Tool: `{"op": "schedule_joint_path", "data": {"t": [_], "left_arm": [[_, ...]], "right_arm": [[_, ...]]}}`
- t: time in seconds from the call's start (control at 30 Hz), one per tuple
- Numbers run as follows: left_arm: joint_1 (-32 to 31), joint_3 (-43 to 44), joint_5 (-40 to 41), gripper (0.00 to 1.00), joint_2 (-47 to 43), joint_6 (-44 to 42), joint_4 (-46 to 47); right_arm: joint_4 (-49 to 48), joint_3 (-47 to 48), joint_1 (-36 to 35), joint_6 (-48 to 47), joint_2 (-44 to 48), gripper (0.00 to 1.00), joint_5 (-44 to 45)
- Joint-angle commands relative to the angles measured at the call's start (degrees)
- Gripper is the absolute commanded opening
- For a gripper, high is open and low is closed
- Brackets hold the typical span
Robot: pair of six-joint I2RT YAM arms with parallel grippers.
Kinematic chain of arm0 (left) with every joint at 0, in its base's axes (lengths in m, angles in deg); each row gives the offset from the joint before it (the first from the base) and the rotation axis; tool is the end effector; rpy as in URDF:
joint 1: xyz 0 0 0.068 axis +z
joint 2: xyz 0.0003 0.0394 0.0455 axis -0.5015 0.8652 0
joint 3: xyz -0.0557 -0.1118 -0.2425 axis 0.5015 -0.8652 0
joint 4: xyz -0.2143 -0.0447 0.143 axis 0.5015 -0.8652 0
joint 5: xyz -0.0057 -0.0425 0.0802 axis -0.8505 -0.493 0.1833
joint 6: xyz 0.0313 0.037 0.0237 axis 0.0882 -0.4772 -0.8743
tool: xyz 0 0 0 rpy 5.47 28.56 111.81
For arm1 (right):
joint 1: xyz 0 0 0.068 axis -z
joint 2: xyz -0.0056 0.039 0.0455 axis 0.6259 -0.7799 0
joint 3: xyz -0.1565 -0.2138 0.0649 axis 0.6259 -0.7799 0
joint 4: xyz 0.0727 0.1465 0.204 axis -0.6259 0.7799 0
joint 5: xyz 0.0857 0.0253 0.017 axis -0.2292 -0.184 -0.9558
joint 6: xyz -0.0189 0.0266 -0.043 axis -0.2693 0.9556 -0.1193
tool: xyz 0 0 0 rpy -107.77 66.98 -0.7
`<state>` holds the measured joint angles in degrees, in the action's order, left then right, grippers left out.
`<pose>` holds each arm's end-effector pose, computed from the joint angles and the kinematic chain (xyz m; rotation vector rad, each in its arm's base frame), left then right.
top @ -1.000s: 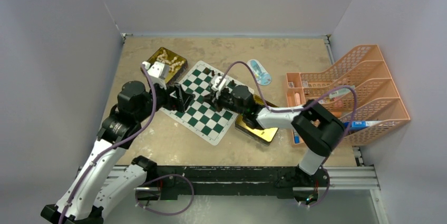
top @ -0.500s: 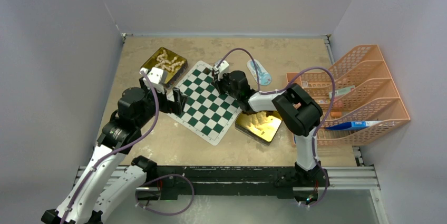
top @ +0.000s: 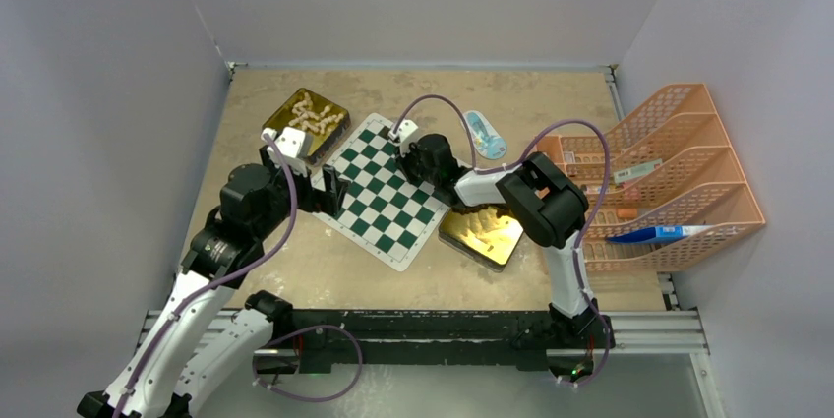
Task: Set up the chess pieces on the board
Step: Place the chess piece on the chessboard.
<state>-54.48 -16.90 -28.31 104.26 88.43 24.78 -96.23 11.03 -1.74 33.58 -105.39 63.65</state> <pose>0.1322 -0.0606 0.3462 0.2389 1.8748 -0.4390 0.3401 0.2923 0.1507 -0.7350 1.7124 0.4810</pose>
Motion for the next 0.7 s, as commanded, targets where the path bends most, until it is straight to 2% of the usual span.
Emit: {"op": "schedule_joint_path", "data": {"t": [0.0, 0.2, 0.33, 0.4, 0.5, 0.67], "left_arm": [[0.21, 0.14, 0.67, 1.0, -0.43, -0.65, 1.6], [0.26, 0.2, 0.55, 1.0, -0.38, -0.83, 1.64], [0.21, 0.02, 0.4, 1.0, -0.53, -0.75, 1.42], [0.21, 0.08, 0.27, 1.0, -0.62, -0.75, 1.46], [0.21, 0.14, -0.1, 1.0, -0.64, -0.75, 1.47], [0.21, -0.04, -0.21, 1.0, -1.3, -0.67, 1.77]], "right_arm": [[0.31, 1.31, -0.3, -0.77, 0.43, 0.07, 1.06], [1.1, 0.29, -0.38, -0.51, 0.4, 0.11, 1.21], [2.85, 0.88, -0.38, -0.52, 0.3, 0.22, 0.71], [3.19, 1.01, -0.3, -0.4, 0.5, 0.24, 0.72], [3.77, 1.32, -0.39, -0.17, 0.93, 0.24, 0.4], [3.37, 0.64, -0.63, 0.55, 1.66, 0.15, 0.75]]}}
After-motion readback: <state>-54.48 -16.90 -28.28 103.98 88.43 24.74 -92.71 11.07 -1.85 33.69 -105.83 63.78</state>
